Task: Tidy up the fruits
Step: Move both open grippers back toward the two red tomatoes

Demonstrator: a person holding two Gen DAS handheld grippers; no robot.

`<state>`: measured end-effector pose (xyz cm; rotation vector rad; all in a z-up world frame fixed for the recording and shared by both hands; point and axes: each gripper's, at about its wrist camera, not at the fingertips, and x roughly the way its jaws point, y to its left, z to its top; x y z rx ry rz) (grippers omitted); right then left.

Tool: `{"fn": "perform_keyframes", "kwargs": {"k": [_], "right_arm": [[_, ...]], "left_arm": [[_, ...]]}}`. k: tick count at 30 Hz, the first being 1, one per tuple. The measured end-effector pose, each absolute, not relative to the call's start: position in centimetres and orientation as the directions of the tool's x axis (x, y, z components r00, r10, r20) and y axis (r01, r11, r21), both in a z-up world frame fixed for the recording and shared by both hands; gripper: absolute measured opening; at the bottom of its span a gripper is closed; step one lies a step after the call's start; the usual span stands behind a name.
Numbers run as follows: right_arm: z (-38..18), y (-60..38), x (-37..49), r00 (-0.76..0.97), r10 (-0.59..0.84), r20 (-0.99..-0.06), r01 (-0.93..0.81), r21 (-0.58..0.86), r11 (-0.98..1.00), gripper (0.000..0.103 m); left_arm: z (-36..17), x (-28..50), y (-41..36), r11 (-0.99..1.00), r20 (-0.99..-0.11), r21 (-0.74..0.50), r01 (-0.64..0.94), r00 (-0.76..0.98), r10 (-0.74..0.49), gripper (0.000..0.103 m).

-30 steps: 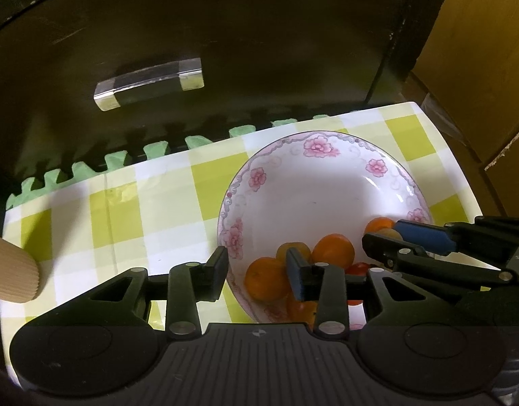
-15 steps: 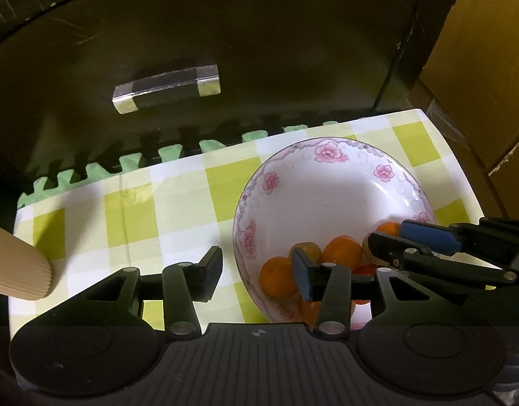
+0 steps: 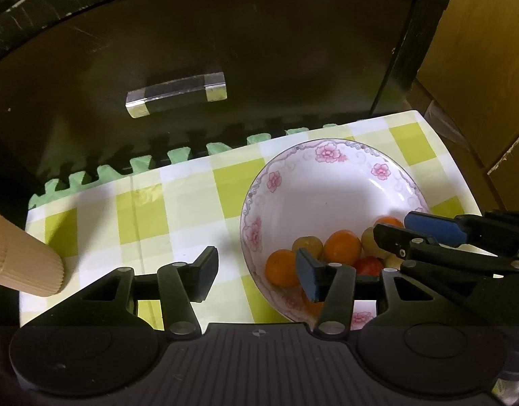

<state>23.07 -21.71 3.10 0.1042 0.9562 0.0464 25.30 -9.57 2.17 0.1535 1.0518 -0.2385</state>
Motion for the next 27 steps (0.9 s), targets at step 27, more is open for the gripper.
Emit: {"fn": "perform_keyframes", "kwargs": {"k": [27], "right_arm": [[5.9,-17.6,16.7,0.564,0.185,-0.805,-0.171,0.106,0.980,0.025]], "left_arm": [[3.1,19.6,-5.2,0.954,-0.877,-0.022,0.298,0.452,-0.162,0.069]]}}
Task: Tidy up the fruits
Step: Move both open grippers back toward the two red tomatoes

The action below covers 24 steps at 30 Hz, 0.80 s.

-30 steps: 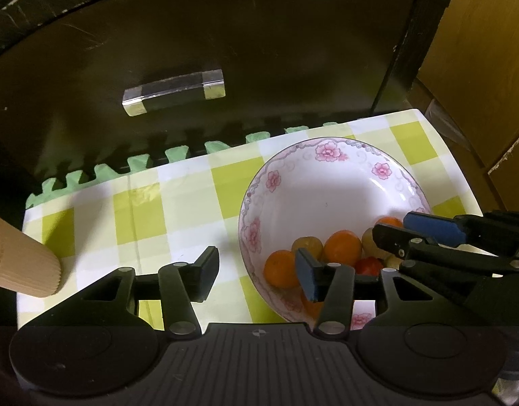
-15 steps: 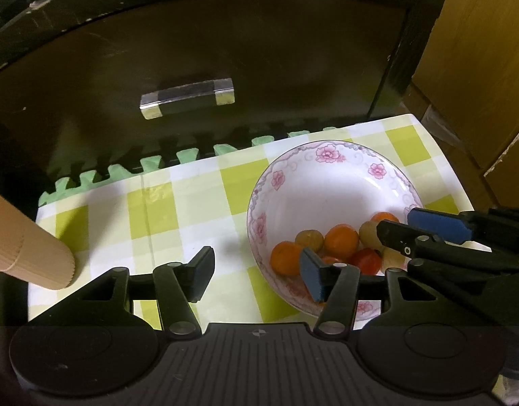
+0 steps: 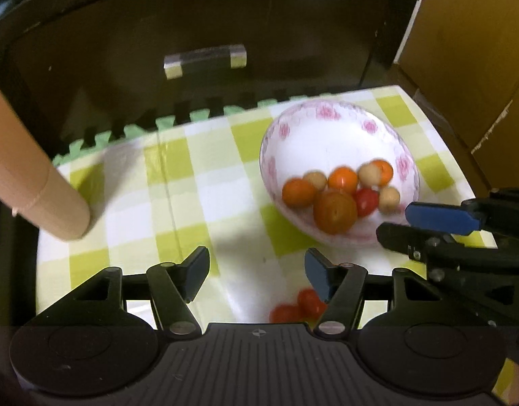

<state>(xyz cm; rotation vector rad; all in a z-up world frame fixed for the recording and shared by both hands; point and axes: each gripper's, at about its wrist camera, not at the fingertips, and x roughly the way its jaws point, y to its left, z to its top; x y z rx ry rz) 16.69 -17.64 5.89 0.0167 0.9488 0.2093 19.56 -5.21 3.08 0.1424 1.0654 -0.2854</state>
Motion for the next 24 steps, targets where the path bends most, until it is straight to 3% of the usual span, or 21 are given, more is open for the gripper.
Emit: {"fn": "perform_keyframes", "kwargs": {"k": [8,24], "right_arm": [[3.8,-15.6,14.7,0.470,0.209,-0.858,-0.241,0.103,0.965,0.025],[0.7,-14.7,16.6,0.382,0.239,-0.893,-0.193,0.176,0.965,0.025]], "left_arm": [[1.7,17.8,-4.1,0.957,-0.903,-0.028,0.287,0.404,-0.148,0.069],[-0.1,18.3,-2.2,0.977,-0.929,-0.023,0.212,0.358,-0.100,0.069]]}}
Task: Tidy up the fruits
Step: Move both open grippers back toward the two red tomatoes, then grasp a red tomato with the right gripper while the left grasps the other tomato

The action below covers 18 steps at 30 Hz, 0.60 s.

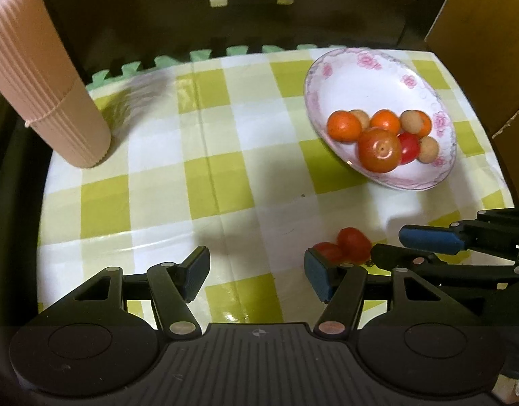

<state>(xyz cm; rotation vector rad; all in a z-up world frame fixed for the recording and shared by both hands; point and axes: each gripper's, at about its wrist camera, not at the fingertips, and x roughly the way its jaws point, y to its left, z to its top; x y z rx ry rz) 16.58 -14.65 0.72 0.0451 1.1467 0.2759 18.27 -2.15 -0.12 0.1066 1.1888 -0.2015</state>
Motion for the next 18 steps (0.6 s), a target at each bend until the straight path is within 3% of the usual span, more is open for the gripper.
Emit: {"fn": "perform_keyframes", "kwargs": {"k": [18], "right_arm": [[-1.0,-13.7,18.6,0.345,0.236,-0.909,-0.198,0.175,0.964,0.025]], "left_arm": [[-1.3,18.9,-1.2,0.985,-0.945,-0.016,0.170,0.321,-0.071,0.068]]}}
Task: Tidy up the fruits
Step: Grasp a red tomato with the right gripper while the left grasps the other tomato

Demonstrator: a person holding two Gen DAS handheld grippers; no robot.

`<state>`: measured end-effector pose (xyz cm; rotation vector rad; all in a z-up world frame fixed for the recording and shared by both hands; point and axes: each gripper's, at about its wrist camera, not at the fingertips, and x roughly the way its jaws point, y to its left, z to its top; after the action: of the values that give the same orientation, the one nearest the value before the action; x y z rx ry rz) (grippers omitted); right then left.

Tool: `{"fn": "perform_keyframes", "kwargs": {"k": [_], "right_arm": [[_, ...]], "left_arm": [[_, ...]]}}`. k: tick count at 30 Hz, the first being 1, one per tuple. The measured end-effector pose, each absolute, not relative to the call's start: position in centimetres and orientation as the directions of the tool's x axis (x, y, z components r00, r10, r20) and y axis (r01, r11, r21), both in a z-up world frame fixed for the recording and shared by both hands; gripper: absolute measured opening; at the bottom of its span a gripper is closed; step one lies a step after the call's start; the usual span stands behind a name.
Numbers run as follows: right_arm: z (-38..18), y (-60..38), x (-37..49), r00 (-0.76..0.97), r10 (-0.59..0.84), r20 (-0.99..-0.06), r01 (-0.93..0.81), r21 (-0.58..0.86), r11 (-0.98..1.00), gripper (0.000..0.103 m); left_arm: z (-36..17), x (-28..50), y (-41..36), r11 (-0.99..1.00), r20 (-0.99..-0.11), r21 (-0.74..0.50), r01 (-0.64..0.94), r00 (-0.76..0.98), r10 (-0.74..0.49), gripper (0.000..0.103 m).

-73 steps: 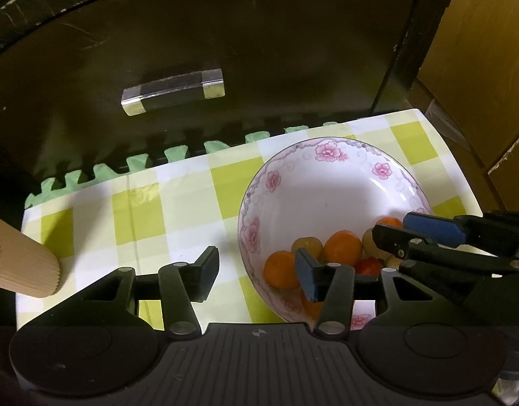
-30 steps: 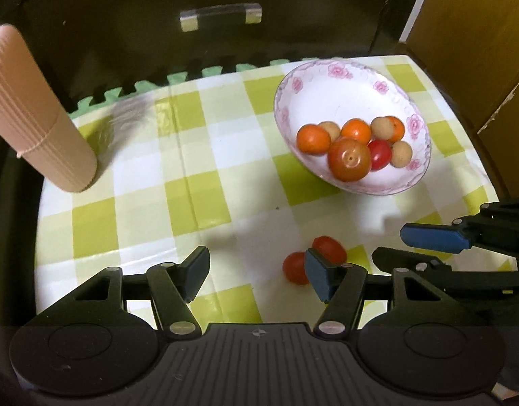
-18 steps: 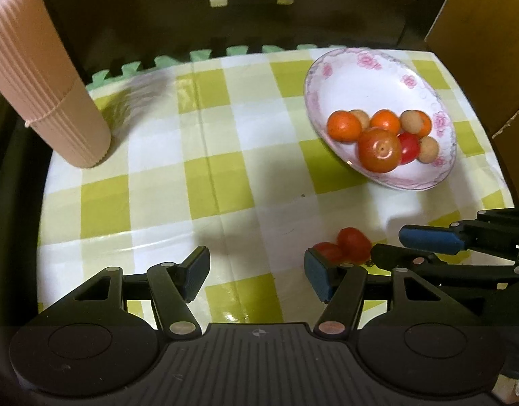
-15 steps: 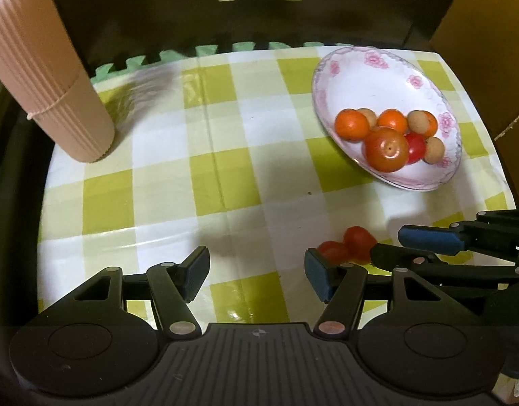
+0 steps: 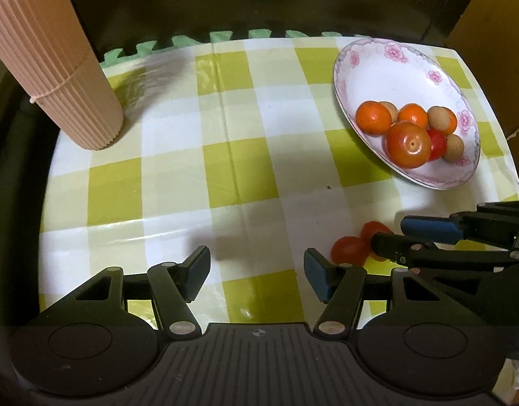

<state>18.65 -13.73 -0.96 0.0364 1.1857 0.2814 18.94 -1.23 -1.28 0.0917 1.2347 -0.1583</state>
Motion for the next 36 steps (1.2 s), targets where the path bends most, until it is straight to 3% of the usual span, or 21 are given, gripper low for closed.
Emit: {"fn": "perform_keyframes", "kwargs": {"k": [10,15,25,36], "right_arm": [[0.0,-14.2,18.8,0.365,0.146,-0.919,-0.199,0.076,0.977,0.025],[0.3,-14.1,19.1,0.362,0.201,-0.910,-0.192,0.139,0.972,0.025],[-0.8,-12.5,19.0,0.330,0.198,-0.923,-0.244,0.120,0.962,0.025],[-0.1,-15.5,18.7,0.342,0.172,-0.924,-0.193,0.110,0.975,0.025]], "left_arm": [[-1.3,18.8,-1.9,0.981,-0.945,0.001,0.195,0.321,-0.063,0.071],[-1.3,18.8,-1.7,0.983,-0.946,-0.003,0.185,0.317,-0.063,0.071],[-2.0,18.8,-1.1,0.986,-0.955,0.003,0.164,0.293,-0.046,0.071],[-1.7,19.1,-3.1,0.982,-0.943,-0.085,0.169,0.305,-0.134,0.071]]}}
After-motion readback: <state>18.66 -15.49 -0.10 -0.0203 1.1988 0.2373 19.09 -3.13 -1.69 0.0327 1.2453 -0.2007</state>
